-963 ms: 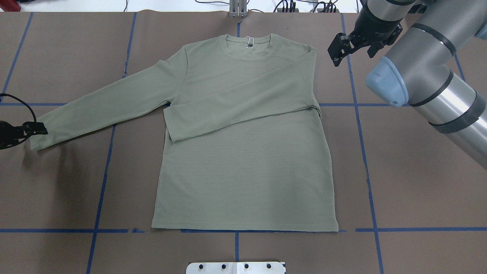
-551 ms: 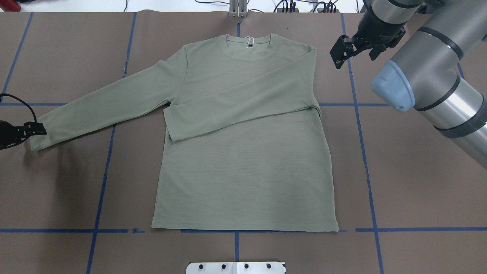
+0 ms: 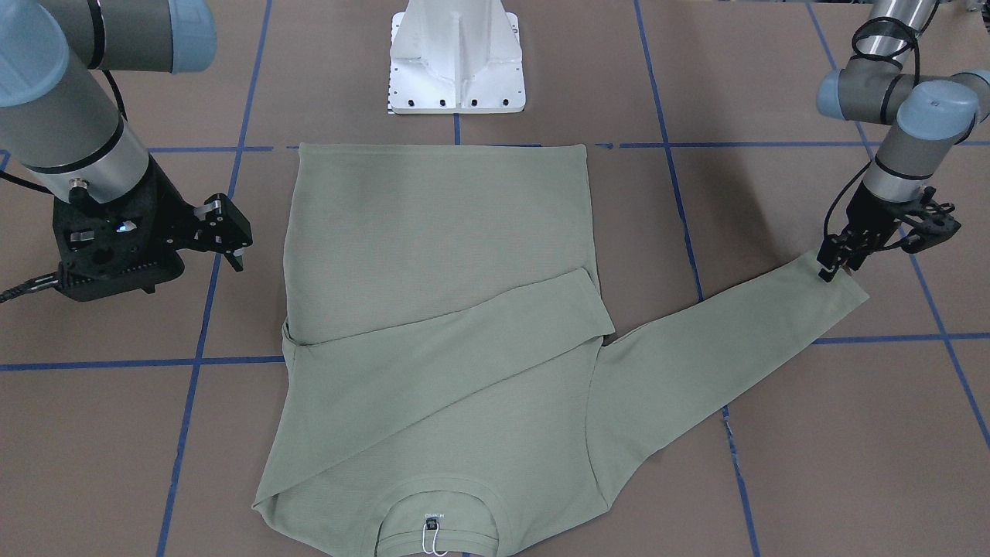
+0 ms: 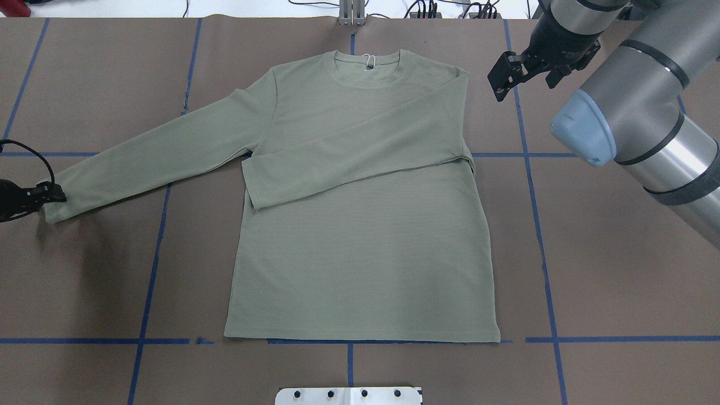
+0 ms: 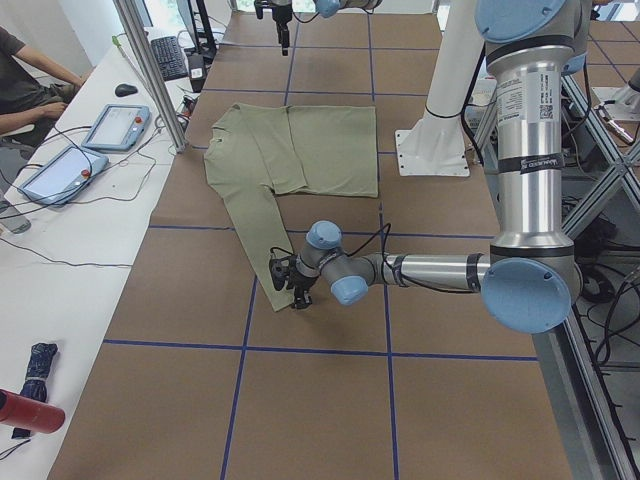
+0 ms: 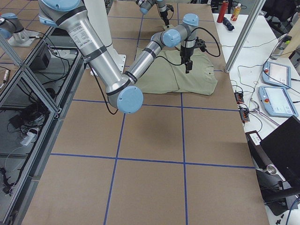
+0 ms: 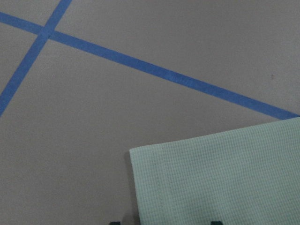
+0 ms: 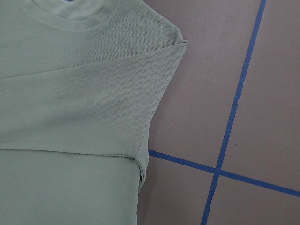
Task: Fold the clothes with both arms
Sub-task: 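Grasp the other sleeve cuff with the left gripper while the right gripper withdraws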
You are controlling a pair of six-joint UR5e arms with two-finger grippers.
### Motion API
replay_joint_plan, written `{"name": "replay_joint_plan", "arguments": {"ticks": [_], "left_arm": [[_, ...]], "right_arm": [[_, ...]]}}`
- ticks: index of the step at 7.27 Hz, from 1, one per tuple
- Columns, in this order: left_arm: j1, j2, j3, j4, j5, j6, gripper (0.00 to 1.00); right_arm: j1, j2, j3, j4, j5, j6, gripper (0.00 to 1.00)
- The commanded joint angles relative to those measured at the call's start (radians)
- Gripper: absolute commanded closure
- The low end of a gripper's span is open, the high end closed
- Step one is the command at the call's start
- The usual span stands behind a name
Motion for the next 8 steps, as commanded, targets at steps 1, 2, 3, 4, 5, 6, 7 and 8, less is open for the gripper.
{"name": "replay_joint_plan", "arguments": {"ticks": [1, 2, 3, 4, 5, 6, 7, 8], "left_arm": [[0.0, 0.0, -0.002, 0.0, 0.002, -0.002, 0.64], [0.0, 0.0, -0.006, 0.0, 0.002, -0.001, 0.71], [0.0, 0.0, -0.012, 0.0, 0.0, -0.001, 0.8], [0.0, 0.002, -0.023, 0.002, 0.0, -0.002, 0.91], [0.0, 0.003, -0.04, 0.003, -0.003, -0.002, 1.0], [-0.001, 0.009, -0.067, 0.006, -0.012, -0.002, 1.0], [-0.003, 0.009, -0.098, 0.009, -0.017, -0.004, 1.0], [-0.005, 0.003, -0.156, 0.028, -0.09, -0.004, 1.0]], "right_arm": [[0.002, -0.002, 0.007, 0.0, 0.0, -0.001, 0.0], [0.002, -0.002, 0.007, 0.0, -0.002, 0.001, 0.0], [0.002, -0.003, 0.007, 0.0, -0.002, 0.001, 0.0], [0.002, -0.003, 0.008, -0.001, 0.0, 0.001, 0.0], [0.003, -0.005, 0.016, -0.001, 0.0, 0.002, 0.0], [0.01, -0.017, 0.026, -0.001, 0.017, 0.002, 0.0], [0.025, -0.05, 0.049, -0.001, 0.035, -0.002, 0.0], [0.034, -0.104, 0.092, -0.003, 0.038, -0.003, 0.0]]}}
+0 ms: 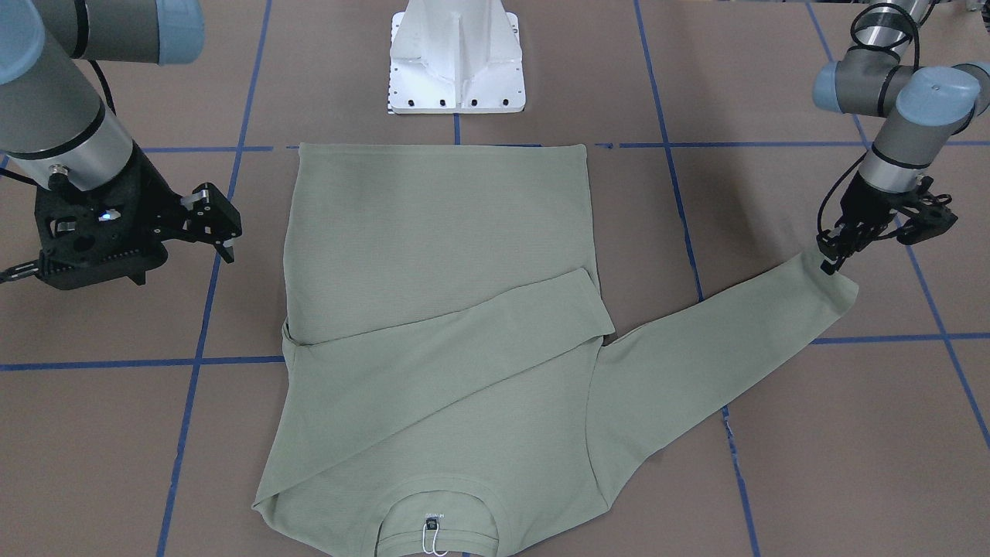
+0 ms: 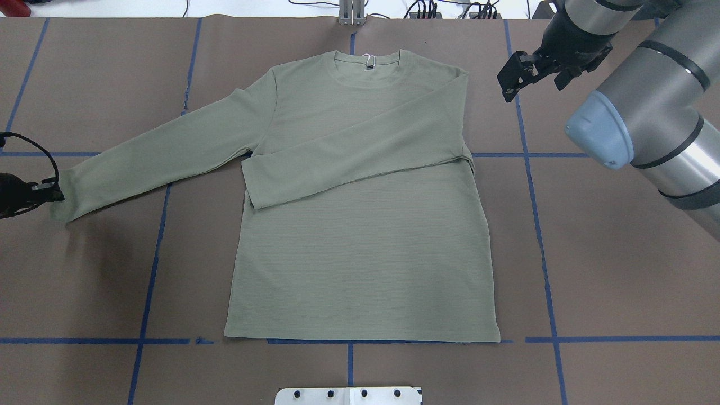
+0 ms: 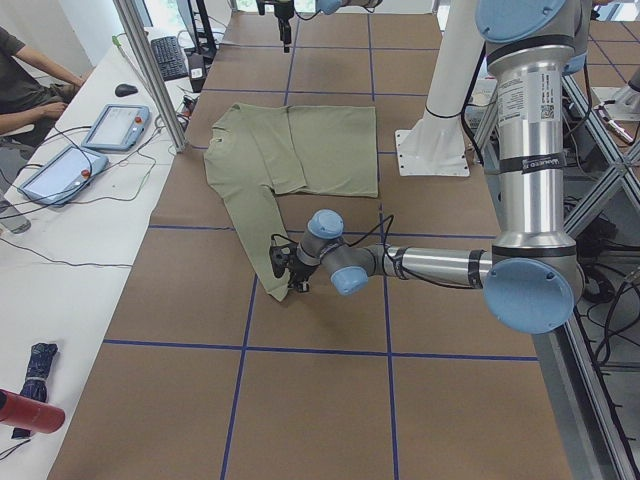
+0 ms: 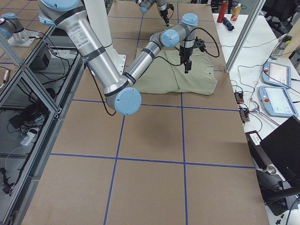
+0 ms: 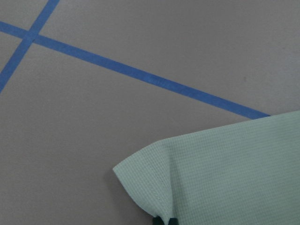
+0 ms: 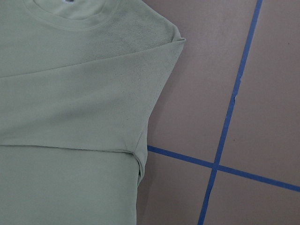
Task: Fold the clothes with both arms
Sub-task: 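Grasp the other sleeve cuff with the left gripper while the right gripper withdraws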
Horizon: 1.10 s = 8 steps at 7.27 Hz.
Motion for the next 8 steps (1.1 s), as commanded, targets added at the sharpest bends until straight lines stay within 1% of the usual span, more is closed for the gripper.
{"name": "replay_joint_plan", "arguments": {"ticks": [1, 2, 4, 5, 7, 8], "left_arm": [[-0.009, -0.052, -0.074, 0.09, -0.077, 0.001, 1.0], [-0.014, -0.139, -0.084, 0.153, -0.079, -0.002, 1.0], [-0.014, -0.413, -0.076, 0.448, -0.077, -0.004, 1.0], [-0.016, -0.509, -0.07, 0.533, -0.076, -0.013, 1.0], [-0.01, -0.635, -0.061, 0.565, -0.079, -0.094, 1.0], [-0.006, -0.756, -0.006, 0.581, -0.088, -0.172, 1.0]], "right_arm": [[0.019, -0.112, 0.077, -0.007, 0.014, -0.003, 0.0], [0.019, -0.166, 0.102, -0.009, 0.014, -0.003, 0.0], [0.033, -0.273, 0.156, -0.003, 0.017, -0.003, 0.0], [0.031, -0.33, 0.182, 0.0, 0.009, 0.002, 0.0], [0.042, -0.405, 0.213, 0.002, 0.011, -0.003, 0.0], [0.047, -0.444, 0.237, 0.002, 0.009, -0.003, 0.0]]}}
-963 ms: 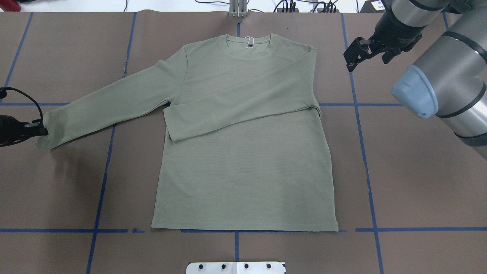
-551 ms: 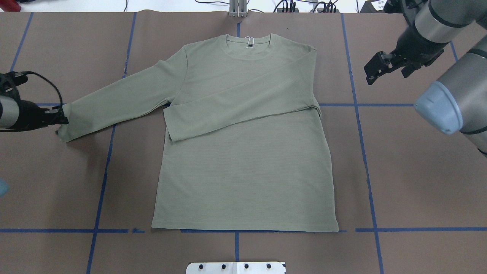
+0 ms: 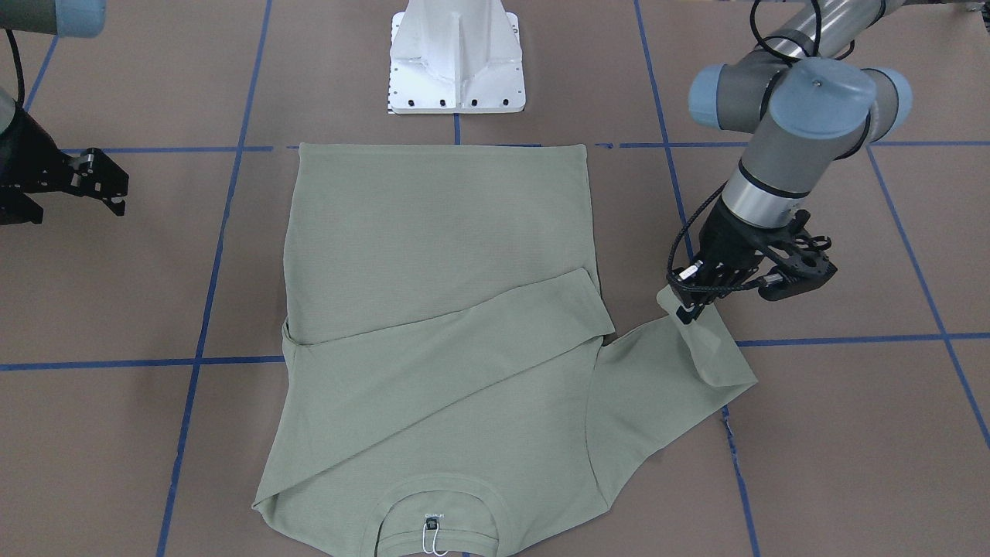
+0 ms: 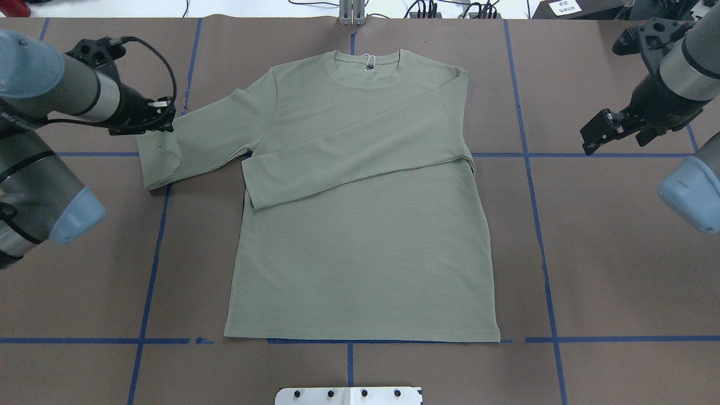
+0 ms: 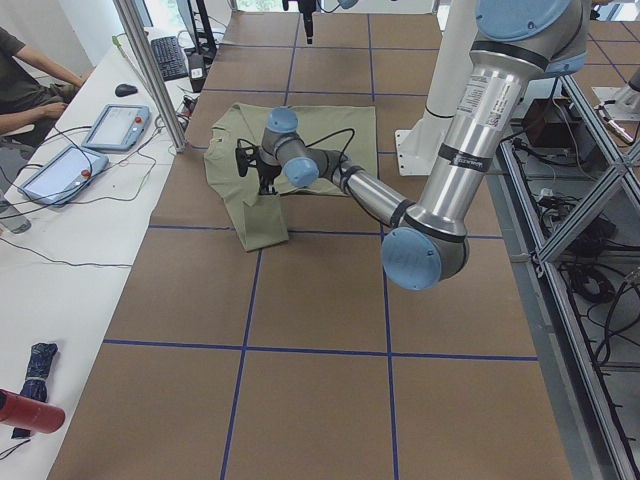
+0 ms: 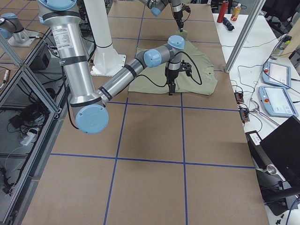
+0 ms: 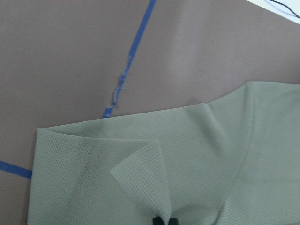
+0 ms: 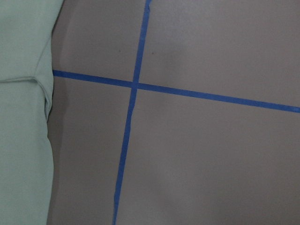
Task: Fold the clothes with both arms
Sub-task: 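Carry the sleeve cuff with the left gripper across the shirt body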
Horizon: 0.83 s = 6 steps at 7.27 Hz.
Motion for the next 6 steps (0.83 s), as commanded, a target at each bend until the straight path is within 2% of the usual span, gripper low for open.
{"name": "replay_joint_plan", "arguments": {"ticks": [1, 3, 6], "left_arm": [[0.008, -0.247, 0.123, 0.045, -0.011, -0.104, 1.0], [0.041, -0.475, 0.284, 0.045, -0.038, -0.206, 1.0], [0.191, -0.54, 0.315, 0.041, -0.003, -0.293, 1.0]], "right_arm": [[0.017, -0.068, 0.031, 0.005, -0.002, -0.004, 0.0], [0.022, -0.07, 0.027, 0.019, -0.001, -0.004, 0.0], [0.019, -0.059, 0.013, 0.031, 0.002, 0.005, 0.0]]}}
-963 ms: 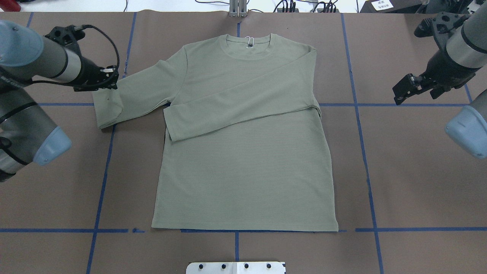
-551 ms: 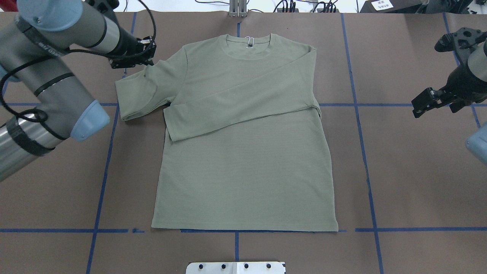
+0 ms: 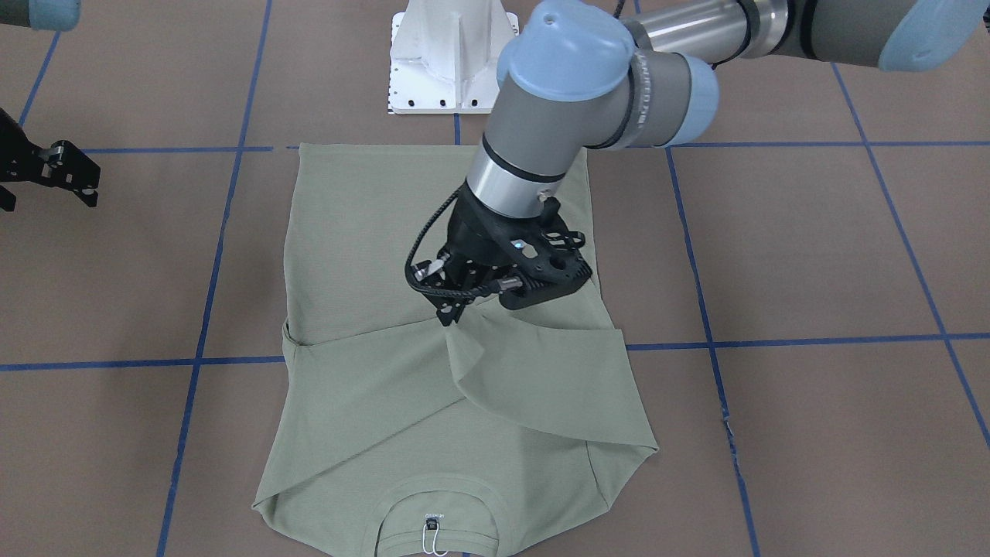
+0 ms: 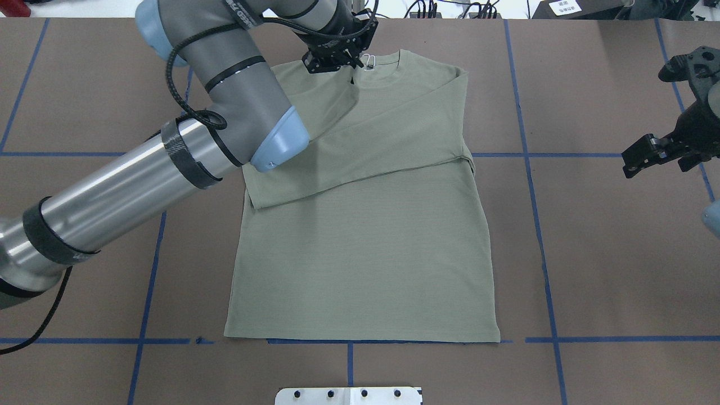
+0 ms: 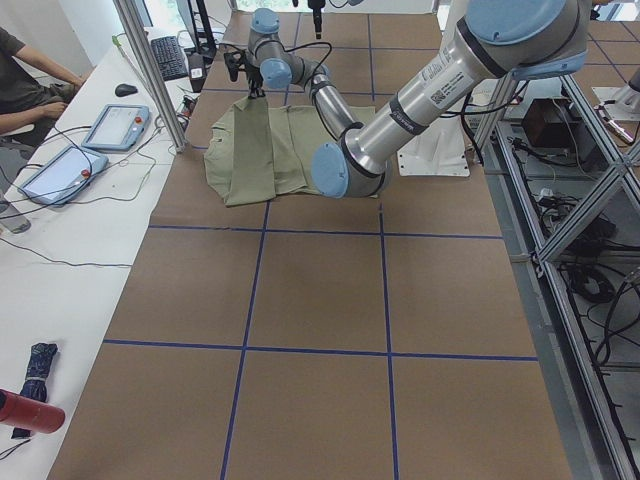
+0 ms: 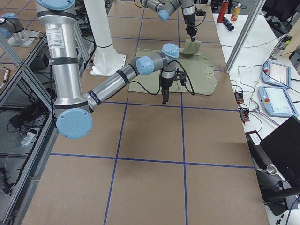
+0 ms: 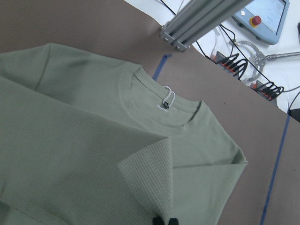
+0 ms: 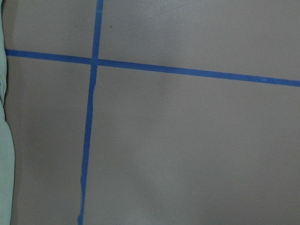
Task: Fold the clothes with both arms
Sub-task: 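Carry the sleeve cuff with the left gripper across the shirt body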
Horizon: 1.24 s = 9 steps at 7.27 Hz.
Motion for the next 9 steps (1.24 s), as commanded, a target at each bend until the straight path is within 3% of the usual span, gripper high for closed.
{"name": "replay_joint_plan", "arguments": {"ticks": [1, 4, 6, 7, 9], "left_arm": [[0.118, -0.056, 0.08, -0.022, 0.111, -0.028, 1.0], [0.135, -0.093, 0.154, -0.055, 0.118, -0.042, 1.0], [0.197, -0.188, 0.225, -0.061, 0.148, -0.109, 1.0], [0.204, -0.183, 0.217, -0.075, 0.15, -0.075, 0.01], [0.215, -0.124, 0.21, -0.168, 0.201, -0.034, 0.0]], "right_arm": [[0.0, 0.006, -0.004, 0.004, 0.001, 0.004, 0.0], [-0.003, 0.009, -0.009, 0.002, 0.0, 0.011, 0.0], [-0.005, 0.032, -0.032, 0.002, 0.001, 0.012, 0.0], [-0.006, 0.032, -0.03, 0.002, 0.001, 0.012, 0.0], [-0.011, 0.05, -0.035, 0.002, 0.0, 0.017, 0.0]]}}
